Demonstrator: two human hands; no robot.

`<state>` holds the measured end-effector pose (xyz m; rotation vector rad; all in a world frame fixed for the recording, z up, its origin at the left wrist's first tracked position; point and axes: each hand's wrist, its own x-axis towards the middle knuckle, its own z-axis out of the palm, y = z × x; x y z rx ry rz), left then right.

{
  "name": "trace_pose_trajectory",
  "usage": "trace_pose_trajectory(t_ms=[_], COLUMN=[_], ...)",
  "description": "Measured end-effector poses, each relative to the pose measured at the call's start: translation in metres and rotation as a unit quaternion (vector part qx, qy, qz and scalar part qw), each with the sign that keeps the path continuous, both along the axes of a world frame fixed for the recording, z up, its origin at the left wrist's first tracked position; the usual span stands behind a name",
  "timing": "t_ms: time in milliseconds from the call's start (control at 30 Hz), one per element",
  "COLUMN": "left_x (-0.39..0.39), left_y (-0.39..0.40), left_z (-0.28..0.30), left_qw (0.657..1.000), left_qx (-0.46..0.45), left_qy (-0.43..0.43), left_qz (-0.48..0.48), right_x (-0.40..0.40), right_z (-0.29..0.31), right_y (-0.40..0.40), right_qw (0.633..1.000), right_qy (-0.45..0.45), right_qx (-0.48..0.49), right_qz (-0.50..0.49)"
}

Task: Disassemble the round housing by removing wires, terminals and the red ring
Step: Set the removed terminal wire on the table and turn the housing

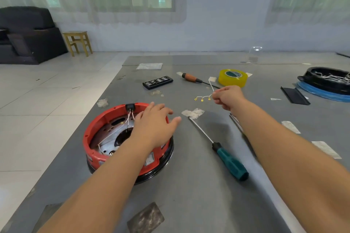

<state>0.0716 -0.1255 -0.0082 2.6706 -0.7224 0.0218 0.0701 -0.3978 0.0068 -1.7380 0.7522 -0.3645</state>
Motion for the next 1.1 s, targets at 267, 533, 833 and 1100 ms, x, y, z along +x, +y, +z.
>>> trace_pose_trajectory(t_ms=[267, 533, 833, 1100], left_x=[0.009, 0.005, 0.007, 0.007], left_y=[-0.003, -0.006, -0.008, -0.008], left_z=[-0.01, -0.008, -0.01, -0.006], left_qw=[1.0, 1.0, 0.999, 0.995], left_qx=[-0.024, -0.019, -0.028, -0.101], left_qy=[-0.002, -0.005, -0.016, 0.005], left_qz=[0.011, 0.015, 0.019, 0.017], right_x=[0.043, 0.048, 0.049, 0.042], right_z=[-0.027, -0.03, -0.032, -0.015], right_y=[-0.055, -0.06, -0.06, -0.003], right_qw=[0.972, 0.933, 0.929, 0.926], right_qy=[0.157, 0.216, 0.229, 0.135], right_qx=[-0.169, -0.287, -0.289, -0.35], right_qz=[-0.04, -0.032, -0.011, 0.048])
